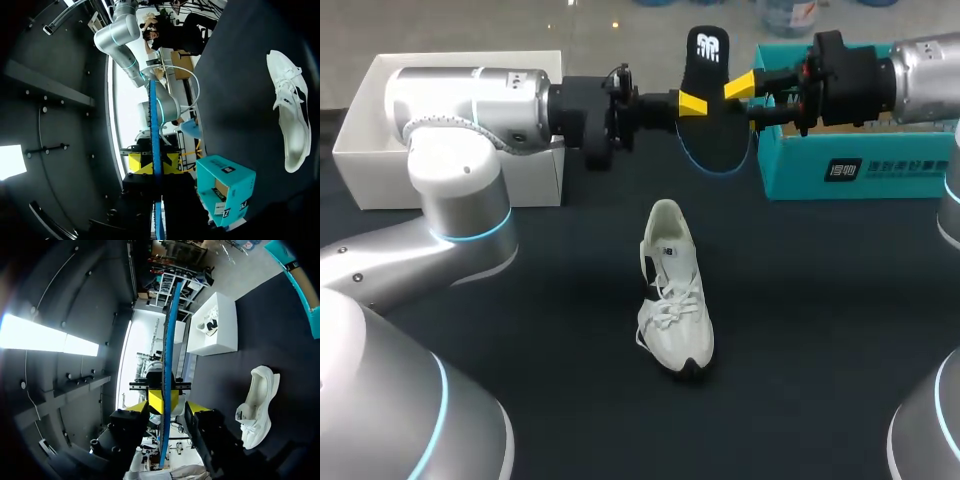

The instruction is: Take the shoe out of the shoebox, open the shoe tongue, remove and reinsert the insole, then place the shoe into the shoebox

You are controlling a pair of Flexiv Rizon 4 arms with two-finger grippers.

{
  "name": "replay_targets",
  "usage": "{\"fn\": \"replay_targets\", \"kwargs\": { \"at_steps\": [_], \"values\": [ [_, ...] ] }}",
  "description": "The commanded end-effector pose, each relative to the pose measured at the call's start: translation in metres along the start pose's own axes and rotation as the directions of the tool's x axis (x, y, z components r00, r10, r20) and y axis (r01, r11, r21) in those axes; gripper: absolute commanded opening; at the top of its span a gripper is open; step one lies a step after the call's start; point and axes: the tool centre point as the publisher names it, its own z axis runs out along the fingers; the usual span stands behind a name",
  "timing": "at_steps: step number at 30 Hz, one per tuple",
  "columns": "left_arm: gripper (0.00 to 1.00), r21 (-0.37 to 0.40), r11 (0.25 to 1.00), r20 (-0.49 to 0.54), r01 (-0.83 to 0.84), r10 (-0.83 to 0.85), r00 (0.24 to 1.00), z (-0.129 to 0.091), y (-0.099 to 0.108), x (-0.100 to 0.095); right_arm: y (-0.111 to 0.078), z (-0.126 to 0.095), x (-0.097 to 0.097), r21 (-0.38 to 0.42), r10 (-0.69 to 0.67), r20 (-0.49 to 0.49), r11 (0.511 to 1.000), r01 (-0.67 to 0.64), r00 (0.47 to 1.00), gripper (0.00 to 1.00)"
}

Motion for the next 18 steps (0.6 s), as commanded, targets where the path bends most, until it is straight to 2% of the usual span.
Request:
{"fn": "replay_targets", "kwargs": {
  "at_steps": [1, 8, 10, 11, 12, 16, 17, 18],
  "values": [
    [0.0, -0.004, 1.0, 0.009, -0.006, 0.006, 1.0, 0.0026, 0.0031, 0.001, 0.0018, 0.0053, -0.0017, 0.009, 0.003, -0.003, 1.0, -0.003, 1.0, 0.4],
    [0.0, -0.018, 1.0, 0.015, -0.017, 0.017, 1.0, 0.0002, 0.0079, -0.0006, -0.0008, 0.0105, -0.003, 0.018, 0.011, -0.014, 1.0, -0.011, 1.0, 0.3],
    [0.0, -0.019, 1.0, 0.015, -0.018, 0.018, 1.0, -0.0002, 0.0081, -0.0007, -0.0011, 0.0108, -0.0036, 0.017, 0.013, -0.015, 1.0, -0.013, 1.0, 0.2],
    [0.0, -0.018, 1.0, 0.015, -0.019, 0.019, 1.0, -0.0004, 0.0079, -0.0007, -0.0011, 0.0111, -0.0039, 0.017, 0.013, -0.015, 1.0, -0.013, 1.0, 0.03],
    [0.0, -0.017, 1.0, 0.015, -0.019, 0.019, 1.0, -0.0005, 0.0078, -0.0008, -0.001, 0.0114, -0.0041, 0.017, 0.013, -0.015, 1.0, -0.013, 1.0, 0.0],
    [0.0, -0.005, 1.0, 0.014, -0.012, 0.012, 1.0, -0.0013, 0.0067, -0.0013, -0.0006, 0.0125, -0.005, 0.015, 0.006, -0.02, 1.0, -0.006, 1.0, 0.0],
    [0.08, 0.0, 1.0, 0.004, -0.017, 0.017, 1.0, -0.0016, 0.0059, -0.0009, -0.0005, 0.0127, -0.0051, 0.012, 0.004, -0.021, 1.0, -0.004, 1.0, 0.0],
    [1.0, 0.016, 1.0, 0.006, -0.015, 0.015, 1.0, -0.0023, 0.0054, -0.0003, 0.0001, 0.0125, -0.0049, 0.001, -0.008, -0.025, 1.0, 0.008, 1.0, 0.0]
  ]
}}
